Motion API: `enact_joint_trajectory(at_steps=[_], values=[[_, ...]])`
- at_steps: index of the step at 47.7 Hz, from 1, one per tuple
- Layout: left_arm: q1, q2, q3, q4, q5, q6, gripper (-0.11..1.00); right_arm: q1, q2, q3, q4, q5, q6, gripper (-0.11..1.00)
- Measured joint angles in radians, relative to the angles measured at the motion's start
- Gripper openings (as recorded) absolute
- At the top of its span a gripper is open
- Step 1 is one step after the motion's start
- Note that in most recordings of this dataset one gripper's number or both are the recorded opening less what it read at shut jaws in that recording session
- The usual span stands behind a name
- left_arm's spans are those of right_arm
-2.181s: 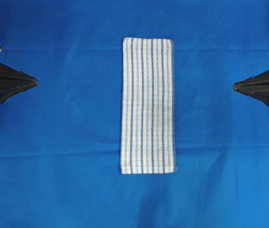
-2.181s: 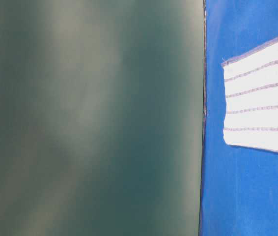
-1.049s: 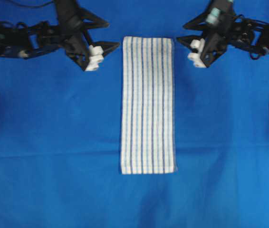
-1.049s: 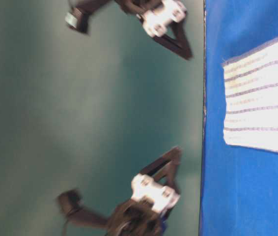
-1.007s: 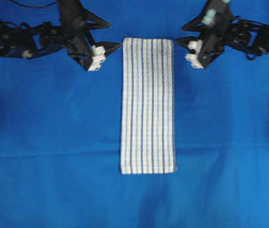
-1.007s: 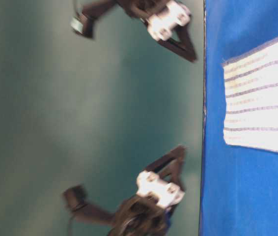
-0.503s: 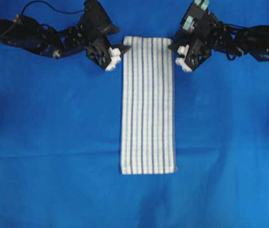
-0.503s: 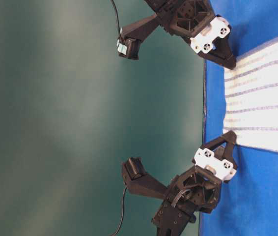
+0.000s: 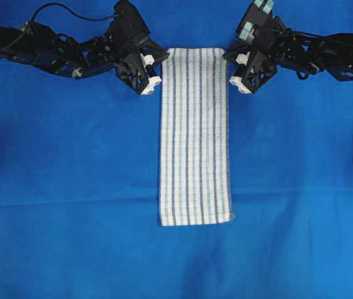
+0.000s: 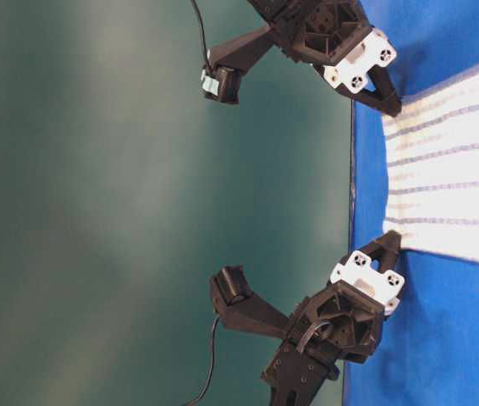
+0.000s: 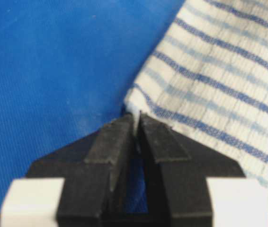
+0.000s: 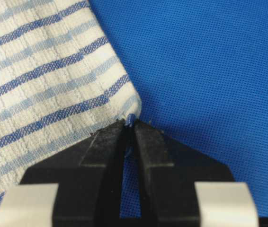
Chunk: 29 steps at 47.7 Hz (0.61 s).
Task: Fold a vertical towel.
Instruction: 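Grasp the towel's top left and right corners with both grippers, then lift the top edge and carry it down toward the towel's bottom edge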
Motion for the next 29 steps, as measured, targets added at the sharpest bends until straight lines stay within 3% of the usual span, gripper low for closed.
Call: enact_joint_trajectory(at_steps=[29], values=[[0.067, -0.058, -0.037, 0.002, 0.044, 0.064, 0.04, -0.049, 0.0, -0.064, 0.0, -0.018, 0.002, 0.08]])
